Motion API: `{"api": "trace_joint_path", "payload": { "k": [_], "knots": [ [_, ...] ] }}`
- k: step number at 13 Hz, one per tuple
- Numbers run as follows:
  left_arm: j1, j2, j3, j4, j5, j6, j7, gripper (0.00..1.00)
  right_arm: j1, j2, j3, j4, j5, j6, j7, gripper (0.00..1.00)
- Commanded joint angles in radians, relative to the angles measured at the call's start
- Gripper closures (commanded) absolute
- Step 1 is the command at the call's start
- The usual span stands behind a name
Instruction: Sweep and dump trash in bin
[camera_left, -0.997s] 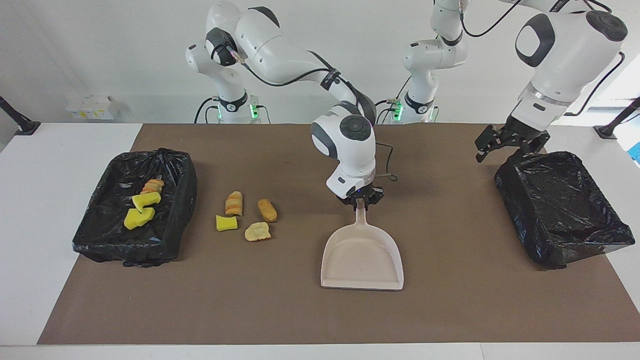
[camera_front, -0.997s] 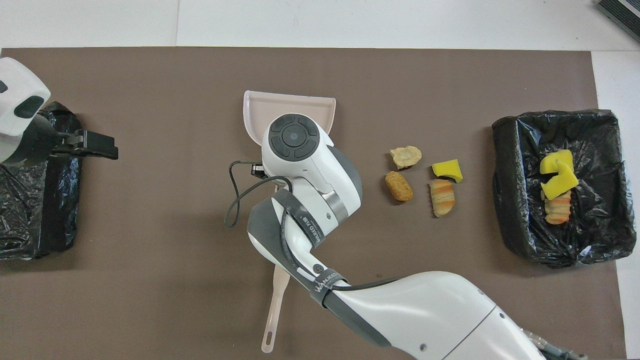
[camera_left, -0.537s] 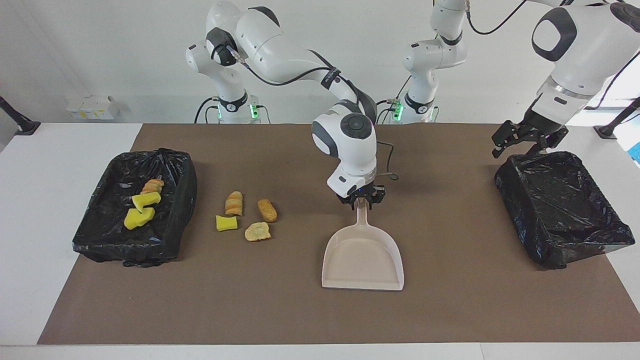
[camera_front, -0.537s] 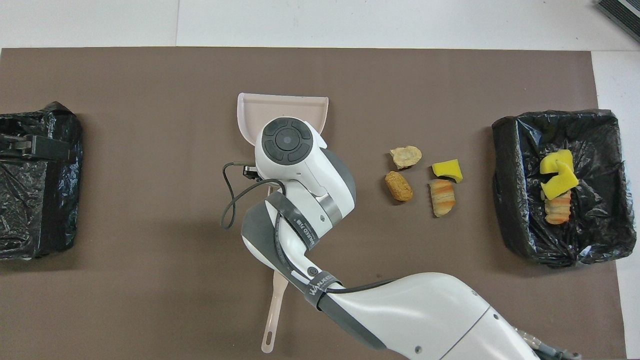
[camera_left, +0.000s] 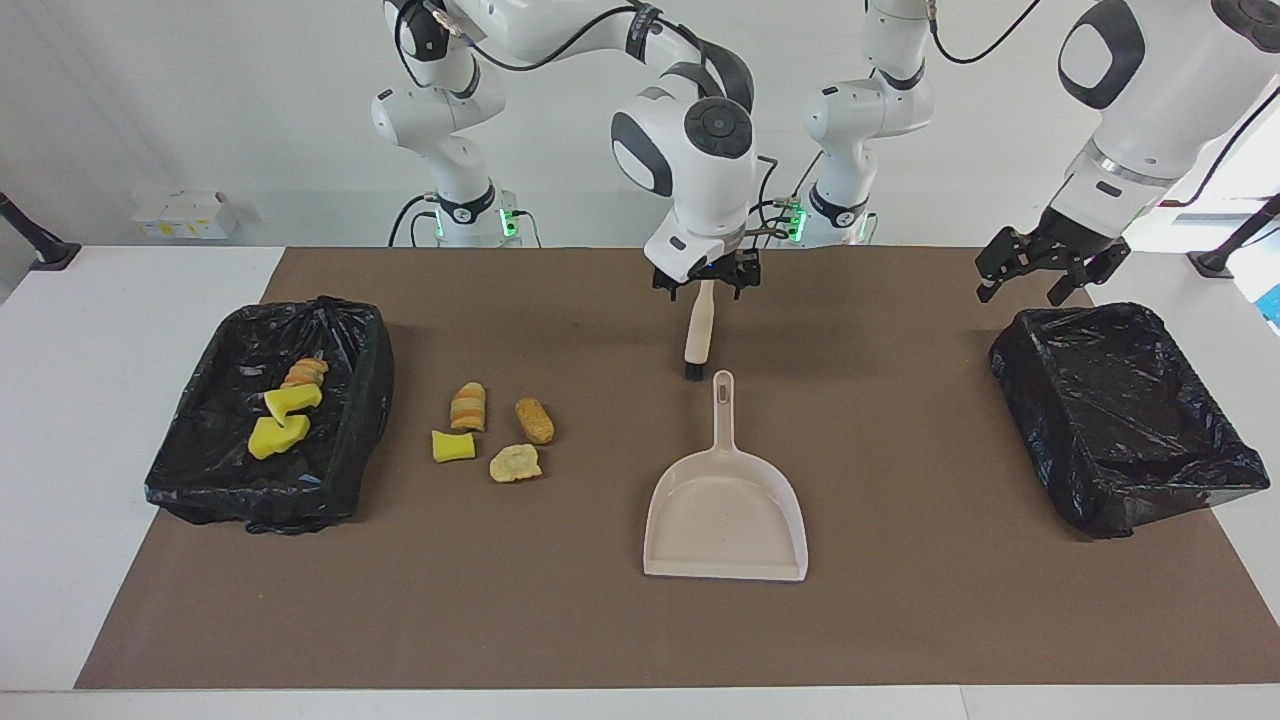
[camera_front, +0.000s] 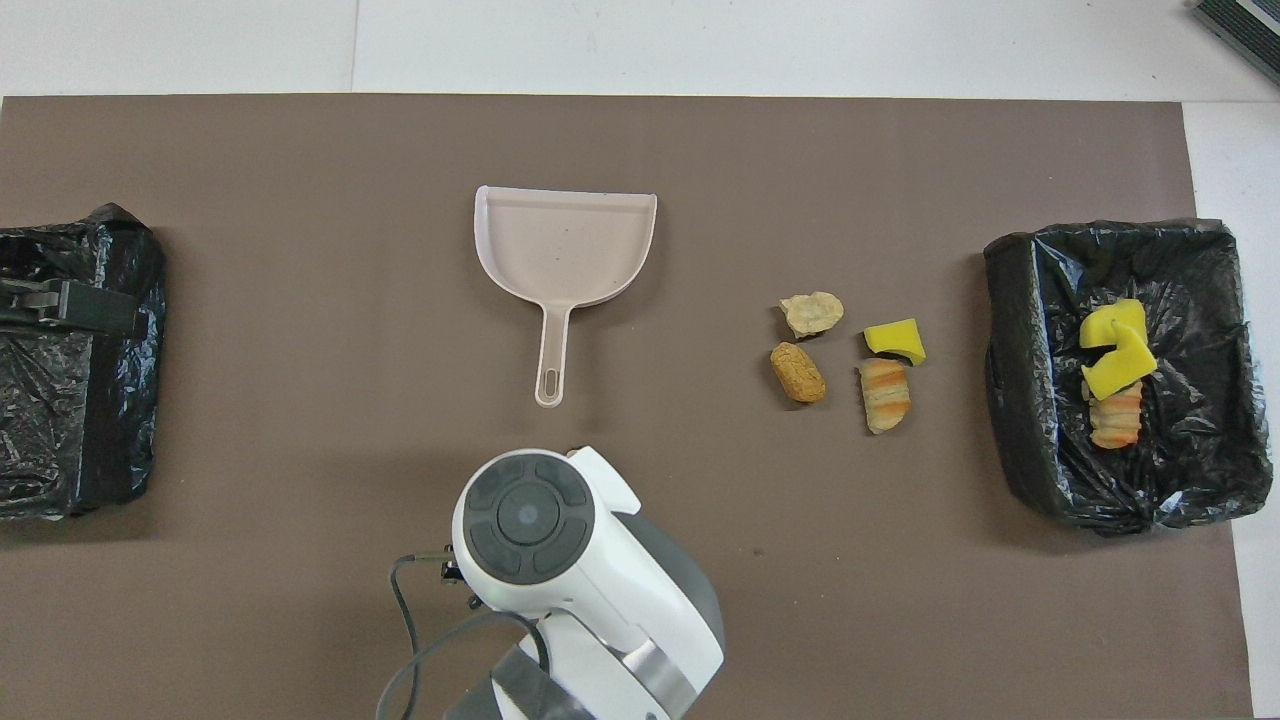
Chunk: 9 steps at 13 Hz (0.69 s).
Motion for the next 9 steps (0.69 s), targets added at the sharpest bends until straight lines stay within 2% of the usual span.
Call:
{"api": "trace_joint_path", "payload": {
  "k": [1, 5, 8, 9],
  "knots": [
    [-0.005, -0.004, -0.003, 0.021, 0.021, -0.036, -0.007, 0.0, 0.06, -0.088, -0.004, -0.238, 0.052, 0.175, 0.084, 0.0],
    [-0.018, -0.004, -0.008, 0.021, 0.021, -0.053, -0.004, 0.0, 0.065, -0.11, -0.004, -0.374, 0.096, 0.321, 0.072, 0.0],
    [-0.032, 0.002, -0.006, 0.023, 0.026, -0.05, -0.005, 0.0, 0.063, -0.103, -0.002, -0.43, 0.119, 0.456, 0.064, 0.0],
    [-0.032, 0.0, -0.006, 0.023, 0.029, -0.052, -0.004, 0.0, 0.063, -0.103, -0.002, -0.431, 0.122, 0.458, 0.052, 0.0]
  ]
}}
